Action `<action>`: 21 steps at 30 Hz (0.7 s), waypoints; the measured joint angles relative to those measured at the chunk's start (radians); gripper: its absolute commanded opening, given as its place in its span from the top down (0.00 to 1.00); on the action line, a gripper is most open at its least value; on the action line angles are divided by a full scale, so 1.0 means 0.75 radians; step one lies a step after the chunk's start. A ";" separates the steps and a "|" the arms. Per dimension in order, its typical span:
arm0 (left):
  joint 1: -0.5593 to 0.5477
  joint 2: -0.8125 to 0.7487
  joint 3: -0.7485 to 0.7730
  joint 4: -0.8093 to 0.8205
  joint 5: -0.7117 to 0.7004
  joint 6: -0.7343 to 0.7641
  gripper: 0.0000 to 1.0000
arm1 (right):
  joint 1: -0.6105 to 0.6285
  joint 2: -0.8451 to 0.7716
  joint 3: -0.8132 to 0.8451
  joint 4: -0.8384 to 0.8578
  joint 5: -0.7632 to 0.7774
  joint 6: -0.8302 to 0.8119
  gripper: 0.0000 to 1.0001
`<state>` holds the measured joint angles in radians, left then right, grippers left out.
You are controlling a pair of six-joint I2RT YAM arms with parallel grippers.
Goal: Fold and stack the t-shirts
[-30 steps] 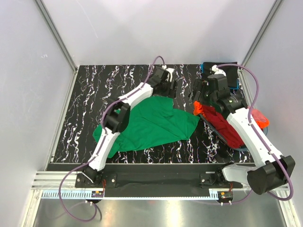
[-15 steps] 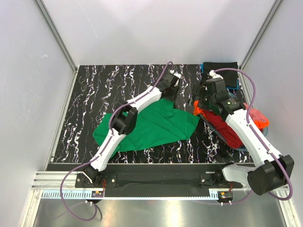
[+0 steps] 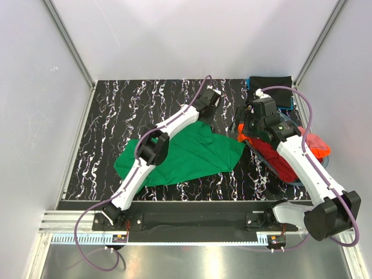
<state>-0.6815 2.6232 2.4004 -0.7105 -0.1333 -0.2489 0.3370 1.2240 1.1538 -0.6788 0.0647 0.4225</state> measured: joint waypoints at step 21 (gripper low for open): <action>0.062 -2.136 -1.217 -0.096 -0.458 -0.171 1.00 | -0.007 0.066 -0.048 0.052 -0.220 0.059 0.07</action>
<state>-0.6350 1.0210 1.4876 -0.7822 -0.4767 -0.3771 0.3317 1.2732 1.1175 -0.6399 -0.1001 0.4667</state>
